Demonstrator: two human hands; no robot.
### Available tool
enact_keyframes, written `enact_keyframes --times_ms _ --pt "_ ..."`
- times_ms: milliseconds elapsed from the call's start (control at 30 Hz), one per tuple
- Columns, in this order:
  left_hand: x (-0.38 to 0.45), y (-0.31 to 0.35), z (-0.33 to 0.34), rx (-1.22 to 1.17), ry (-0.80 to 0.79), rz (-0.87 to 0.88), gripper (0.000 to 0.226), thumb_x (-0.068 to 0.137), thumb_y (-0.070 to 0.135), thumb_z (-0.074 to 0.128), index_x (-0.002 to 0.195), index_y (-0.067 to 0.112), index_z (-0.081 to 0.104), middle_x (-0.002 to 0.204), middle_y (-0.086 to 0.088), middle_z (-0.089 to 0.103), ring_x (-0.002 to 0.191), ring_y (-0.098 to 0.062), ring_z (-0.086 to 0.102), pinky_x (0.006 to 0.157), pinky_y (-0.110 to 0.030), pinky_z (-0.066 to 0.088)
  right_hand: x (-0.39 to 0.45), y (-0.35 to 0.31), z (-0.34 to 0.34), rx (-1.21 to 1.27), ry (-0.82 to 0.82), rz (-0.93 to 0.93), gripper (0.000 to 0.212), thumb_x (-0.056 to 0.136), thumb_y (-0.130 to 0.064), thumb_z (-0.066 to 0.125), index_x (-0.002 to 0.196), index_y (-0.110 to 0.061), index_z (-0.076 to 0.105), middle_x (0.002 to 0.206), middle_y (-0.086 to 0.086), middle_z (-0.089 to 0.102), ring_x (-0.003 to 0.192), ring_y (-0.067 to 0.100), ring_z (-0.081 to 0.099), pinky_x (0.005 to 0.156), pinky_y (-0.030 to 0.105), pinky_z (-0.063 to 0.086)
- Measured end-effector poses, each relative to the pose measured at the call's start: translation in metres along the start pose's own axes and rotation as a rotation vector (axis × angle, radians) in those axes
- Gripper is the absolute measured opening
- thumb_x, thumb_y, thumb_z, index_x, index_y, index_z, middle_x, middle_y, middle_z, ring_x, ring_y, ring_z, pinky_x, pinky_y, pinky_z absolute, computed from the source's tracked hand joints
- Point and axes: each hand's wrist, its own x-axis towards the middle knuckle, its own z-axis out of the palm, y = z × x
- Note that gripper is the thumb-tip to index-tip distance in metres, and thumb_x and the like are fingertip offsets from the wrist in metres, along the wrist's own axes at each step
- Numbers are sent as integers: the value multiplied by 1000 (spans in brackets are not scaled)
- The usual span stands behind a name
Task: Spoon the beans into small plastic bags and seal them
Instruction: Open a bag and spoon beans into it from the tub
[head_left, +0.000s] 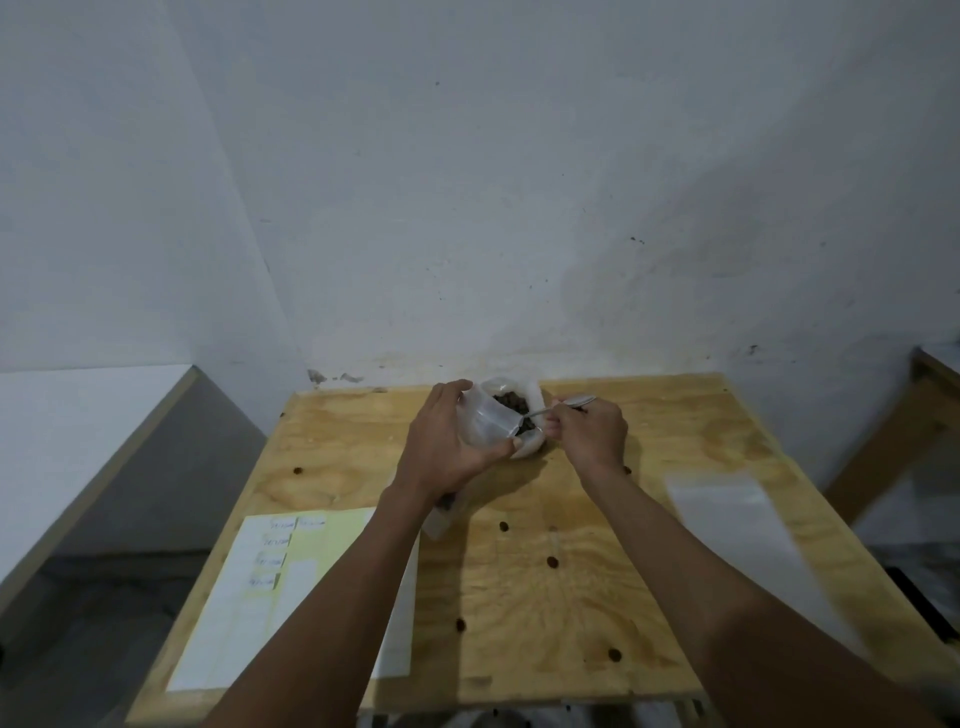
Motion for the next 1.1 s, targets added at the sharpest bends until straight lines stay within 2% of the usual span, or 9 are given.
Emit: enact_keyframes --times_ms 67,167,300,367,533,700,900,1100 --pt "0 -1 1 0 8 5 90 68 57 86 136 12 51 126 3 57 108 -10 52 87 -30 48 0 0 4 31 -17 73 23 92 -10 70 69 -13 74 62 1 73 57 12 72 66 33 63" --pt "-1 -3 0 0 10 11 89 69 55 87 137 11 51 127 2 57 109 -9 52 86 -27 45 2 -2 7 141 15 208 26 88 -8 72 62 -8 71 61 7 73 60 23 74 69 41 64" --pt "-2 -3 0 1 -4 15 89 68 55 87 137 11 51 127 1 57 110 -10 52 87 -25 44 1 -8 5 269 43 310 16 86 -3 71 71 -1 72 66 13 74 60 25 73 70 42 65" --pt "-2 -4 0 9 -13 11 91 67 57 86 137 11 50 128 1 56 110 -10 52 88 -25 44 1 -9 4 269 76 309 14 85 -4 71 71 -2 73 68 14 75 63 27 74 70 44 65" --pt "-4 -3 -4 70 -2 8 93 66 70 78 136 15 52 126 5 57 112 -13 55 87 -31 50 -1 -20 -6 322 112 283 14 87 -4 69 73 -1 72 65 11 73 52 19 70 51 25 57" --pt "-7 2 -9 144 30 13 93 64 77 71 134 18 52 123 6 56 112 -14 56 80 -35 54 -3 -32 -18 395 106 261 17 87 -1 67 71 -1 69 69 15 73 58 26 69 67 36 64" --pt "-6 15 -15 144 48 12 99 63 79 66 137 16 51 126 4 57 114 -16 56 83 -36 53 -8 -44 -32 464 47 217 8 88 -1 68 84 5 72 67 13 72 52 19 68 56 27 61" --pt "-2 25 -18 125 55 40 97 66 70 75 141 14 49 130 2 55 116 -16 55 83 -26 44 -16 -44 -44 520 -39 152 9 90 0 69 94 7 72 72 16 74 58 22 71 64 29 63"
